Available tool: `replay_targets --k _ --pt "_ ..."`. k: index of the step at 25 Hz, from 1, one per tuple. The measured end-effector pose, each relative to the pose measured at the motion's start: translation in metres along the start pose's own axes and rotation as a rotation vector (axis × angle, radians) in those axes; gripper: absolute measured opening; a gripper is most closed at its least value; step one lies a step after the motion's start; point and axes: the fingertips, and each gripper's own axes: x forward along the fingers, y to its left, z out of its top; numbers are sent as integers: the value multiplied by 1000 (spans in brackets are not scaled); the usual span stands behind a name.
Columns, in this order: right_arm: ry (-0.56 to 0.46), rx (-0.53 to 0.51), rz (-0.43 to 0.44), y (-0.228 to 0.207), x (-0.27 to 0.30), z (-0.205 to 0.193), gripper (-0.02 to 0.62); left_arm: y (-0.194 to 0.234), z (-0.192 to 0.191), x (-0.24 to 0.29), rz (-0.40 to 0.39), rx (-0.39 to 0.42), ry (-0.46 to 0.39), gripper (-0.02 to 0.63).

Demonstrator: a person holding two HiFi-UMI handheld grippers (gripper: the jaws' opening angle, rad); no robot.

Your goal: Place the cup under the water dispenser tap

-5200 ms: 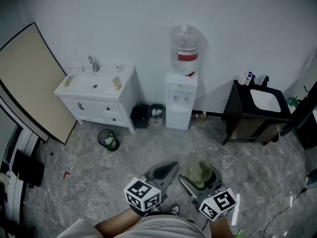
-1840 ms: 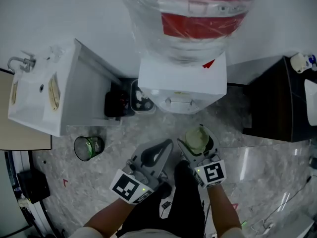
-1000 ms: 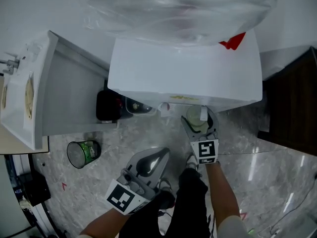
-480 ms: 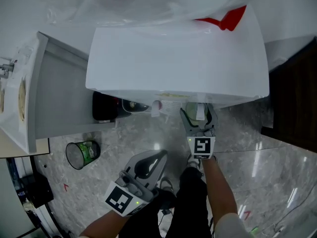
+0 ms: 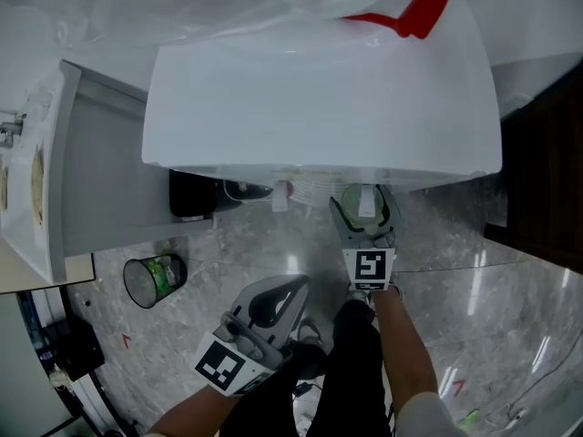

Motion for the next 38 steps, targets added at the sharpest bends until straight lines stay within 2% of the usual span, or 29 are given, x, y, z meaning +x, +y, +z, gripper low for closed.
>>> replay_targets --k 9,17,25,29,34,38 --pt "57 25 -12 2 -24 -3 368 -2 -4 -2 -10 -26 15 6" --pt "101 -28 -27 -4 -12 -9 365 -6 -3 -5 -15 -37 18 6" --pt "158 -21 36 0 -17 -14 368 -7 5 -10 -9 -32 28 6" --pt "177 -8 36 1 -35 -13 368 -10 5 -11 -6 -39 32 6" --pt "201 43 -13 -3 -78 1 367 -22 14 -16 -19 -37 49 6" --pt "190 44 -23 0 -106 45 367 -39 33 -20 -32 -29 46 6"
